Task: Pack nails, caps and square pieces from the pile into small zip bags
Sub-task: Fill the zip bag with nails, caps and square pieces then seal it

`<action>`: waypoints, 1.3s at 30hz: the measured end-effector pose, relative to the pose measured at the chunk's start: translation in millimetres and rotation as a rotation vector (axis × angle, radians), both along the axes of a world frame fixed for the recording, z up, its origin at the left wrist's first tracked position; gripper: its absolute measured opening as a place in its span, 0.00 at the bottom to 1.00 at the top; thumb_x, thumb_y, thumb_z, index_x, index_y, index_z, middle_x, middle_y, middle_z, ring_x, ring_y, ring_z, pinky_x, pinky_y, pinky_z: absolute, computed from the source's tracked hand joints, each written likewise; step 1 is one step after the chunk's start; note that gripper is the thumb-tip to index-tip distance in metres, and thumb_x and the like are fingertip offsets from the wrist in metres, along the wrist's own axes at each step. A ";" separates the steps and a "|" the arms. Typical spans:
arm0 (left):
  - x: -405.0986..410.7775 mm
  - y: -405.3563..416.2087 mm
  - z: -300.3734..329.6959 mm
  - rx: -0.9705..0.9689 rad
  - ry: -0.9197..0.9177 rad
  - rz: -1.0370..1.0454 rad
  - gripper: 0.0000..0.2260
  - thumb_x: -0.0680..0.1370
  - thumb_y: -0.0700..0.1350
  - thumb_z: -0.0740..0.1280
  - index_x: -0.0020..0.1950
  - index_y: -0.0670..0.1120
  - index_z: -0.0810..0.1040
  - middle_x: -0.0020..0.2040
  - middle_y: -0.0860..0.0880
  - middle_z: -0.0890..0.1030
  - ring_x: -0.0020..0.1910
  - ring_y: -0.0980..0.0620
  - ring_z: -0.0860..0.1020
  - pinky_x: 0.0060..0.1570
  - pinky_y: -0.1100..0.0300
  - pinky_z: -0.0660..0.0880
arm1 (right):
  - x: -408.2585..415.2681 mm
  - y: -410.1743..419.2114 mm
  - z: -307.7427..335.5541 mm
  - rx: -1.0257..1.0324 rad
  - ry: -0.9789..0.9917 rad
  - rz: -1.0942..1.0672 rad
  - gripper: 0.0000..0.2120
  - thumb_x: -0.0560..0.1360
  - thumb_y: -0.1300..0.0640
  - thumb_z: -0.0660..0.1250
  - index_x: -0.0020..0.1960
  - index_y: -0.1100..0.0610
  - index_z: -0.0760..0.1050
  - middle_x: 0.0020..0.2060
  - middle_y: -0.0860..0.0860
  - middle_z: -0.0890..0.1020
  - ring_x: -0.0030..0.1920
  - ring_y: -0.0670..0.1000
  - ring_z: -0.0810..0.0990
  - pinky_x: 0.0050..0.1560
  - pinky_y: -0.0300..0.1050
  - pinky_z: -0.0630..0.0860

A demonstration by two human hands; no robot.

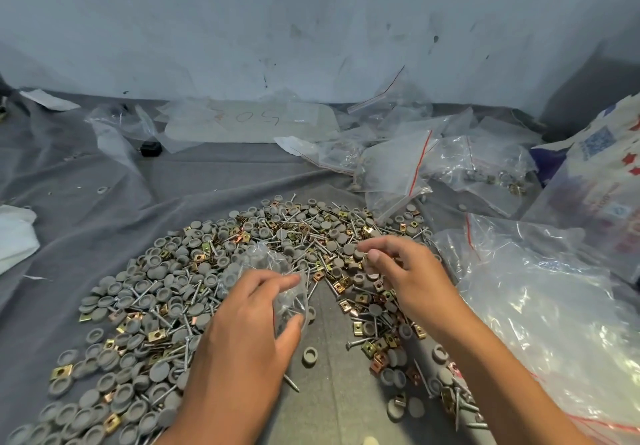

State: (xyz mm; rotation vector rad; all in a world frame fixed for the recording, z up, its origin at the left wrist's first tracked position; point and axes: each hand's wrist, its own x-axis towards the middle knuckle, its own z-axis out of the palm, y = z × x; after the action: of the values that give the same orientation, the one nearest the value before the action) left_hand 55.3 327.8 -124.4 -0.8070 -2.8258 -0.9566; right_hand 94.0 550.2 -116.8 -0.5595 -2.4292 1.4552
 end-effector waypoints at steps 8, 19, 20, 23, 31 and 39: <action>-1.3 -1.1 -0.9 0.011 0.003 0.006 0.23 0.71 0.57 0.67 0.66 0.64 0.72 0.52 0.74 0.64 0.50 0.80 0.66 0.41 0.81 0.59 | -3.8 -4.4 6.7 -0.844 -0.070 0.086 0.13 0.77 0.55 0.64 0.55 0.58 0.83 0.37 0.50 0.81 0.37 0.45 0.78 0.35 0.37 0.75; -1.2 -1.4 0.5 0.017 0.009 0.005 0.23 0.71 0.56 0.69 0.66 0.63 0.73 0.53 0.72 0.66 0.48 0.79 0.68 0.39 0.81 0.60 | -3.6 -4.0 9.9 -1.081 -0.030 0.065 0.14 0.82 0.69 0.58 0.63 0.63 0.78 0.50 0.55 0.86 0.43 0.47 0.84 0.41 0.36 0.81; -1.3 -1.1 0.2 0.020 0.008 0.007 0.23 0.70 0.56 0.70 0.66 0.63 0.74 0.53 0.72 0.67 0.47 0.79 0.68 0.40 0.81 0.60 | -2.8 -6.0 10.2 -1.070 -0.027 0.092 0.15 0.81 0.70 0.59 0.64 0.64 0.77 0.52 0.56 0.86 0.46 0.47 0.85 0.42 0.36 0.81; -1.2 -0.6 -1.5 0.031 0.010 0.009 0.23 0.70 0.56 0.69 0.65 0.62 0.75 0.53 0.71 0.66 0.47 0.78 0.68 0.43 0.79 0.60 | -1.1 -18.6 10.5 -1.033 0.005 0.147 0.18 0.76 0.66 0.66 0.65 0.63 0.75 0.56 0.58 0.85 0.52 0.51 0.86 0.43 0.37 0.82; -1.2 -1.3 -4.3 0.021 0.024 0.003 0.24 0.70 0.57 0.68 0.67 0.63 0.73 0.55 0.71 0.66 0.49 0.77 0.67 0.43 0.78 0.61 | 2.5 -27.5 3.7 -1.209 -0.051 0.146 0.19 0.81 0.75 0.54 0.69 0.67 0.70 0.60 0.61 0.83 0.60 0.57 0.83 0.54 0.43 0.83; 0.2 -0.9 -0.3 0.027 0.016 0.000 0.24 0.70 0.56 0.68 0.67 0.62 0.74 0.55 0.70 0.68 0.49 0.76 0.69 0.43 0.78 0.62 | 4.9 -27.2 5.4 -1.063 -0.073 0.228 0.15 0.77 0.68 0.64 0.63 0.63 0.77 0.55 0.59 0.86 0.51 0.52 0.87 0.43 0.37 0.82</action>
State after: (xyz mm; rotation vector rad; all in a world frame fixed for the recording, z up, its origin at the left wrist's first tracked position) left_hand 55.5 326.9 -124.7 -0.8084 -2.7933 -0.9814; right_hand 98.9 523.0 -111.5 -0.5125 -1.6015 2.8214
